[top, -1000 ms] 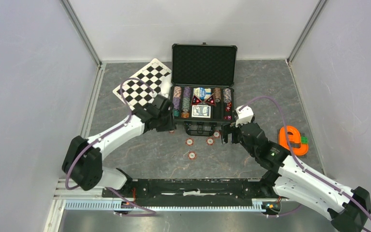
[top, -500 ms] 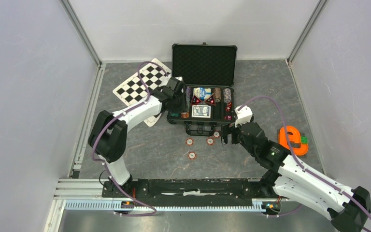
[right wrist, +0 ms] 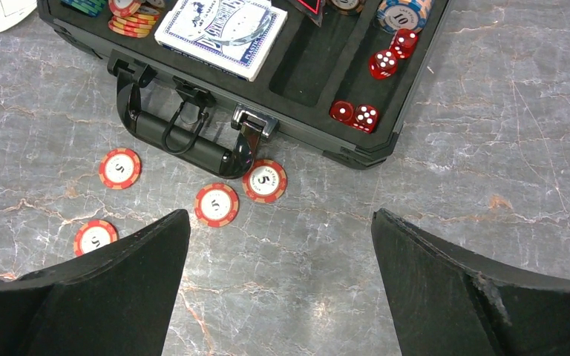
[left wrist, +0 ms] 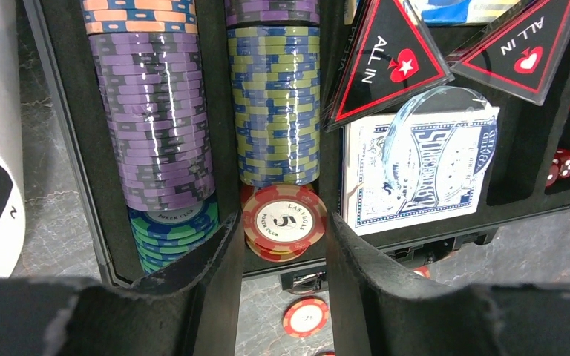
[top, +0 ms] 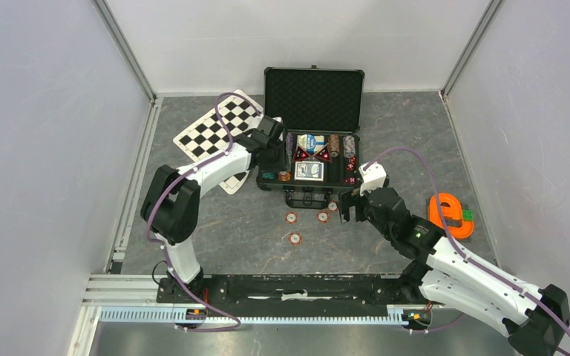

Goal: Pack up texas hold em set

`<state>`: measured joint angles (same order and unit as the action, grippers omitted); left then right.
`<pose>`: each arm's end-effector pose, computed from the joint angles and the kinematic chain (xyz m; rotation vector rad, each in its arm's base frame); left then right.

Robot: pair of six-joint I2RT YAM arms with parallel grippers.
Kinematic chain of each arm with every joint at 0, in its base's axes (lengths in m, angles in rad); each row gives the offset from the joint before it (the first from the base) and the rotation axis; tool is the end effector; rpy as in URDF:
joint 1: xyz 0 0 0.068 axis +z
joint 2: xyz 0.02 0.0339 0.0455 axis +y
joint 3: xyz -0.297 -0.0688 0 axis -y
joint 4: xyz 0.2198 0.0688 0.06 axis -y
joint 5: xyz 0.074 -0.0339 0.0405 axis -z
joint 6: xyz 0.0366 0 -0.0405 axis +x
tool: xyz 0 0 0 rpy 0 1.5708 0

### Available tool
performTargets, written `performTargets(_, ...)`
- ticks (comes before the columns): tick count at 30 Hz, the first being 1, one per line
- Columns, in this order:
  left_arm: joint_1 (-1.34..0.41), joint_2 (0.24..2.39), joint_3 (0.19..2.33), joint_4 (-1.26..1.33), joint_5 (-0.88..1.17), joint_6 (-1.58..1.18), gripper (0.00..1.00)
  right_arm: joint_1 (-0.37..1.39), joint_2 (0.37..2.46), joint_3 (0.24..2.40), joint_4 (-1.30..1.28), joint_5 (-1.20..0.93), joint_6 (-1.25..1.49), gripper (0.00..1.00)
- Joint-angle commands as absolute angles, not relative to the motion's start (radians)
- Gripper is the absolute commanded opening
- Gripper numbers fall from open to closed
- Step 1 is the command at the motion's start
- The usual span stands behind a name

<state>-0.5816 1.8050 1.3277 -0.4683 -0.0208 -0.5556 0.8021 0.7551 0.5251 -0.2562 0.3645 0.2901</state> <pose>0.3150 -0.2062 0.2650 0.0248 2.5713 -0.4250 0.0977 0.0823 0.2748 -0.2951 2.0154 0.3147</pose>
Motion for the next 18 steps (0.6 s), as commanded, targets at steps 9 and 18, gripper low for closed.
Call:
performTargets(9,-0.577,1.832,1.408,-0.532,0.004,-0.487,0.57,0.800,0.766,0.568,-0.235,0.350,0.273,0.98)
performTargets(18,-0.577,1.794,1.409,-0.546,-0.037,-0.477,0.70,0.802,0.770,0.561,-0.236,0.354,0.274,0.98)
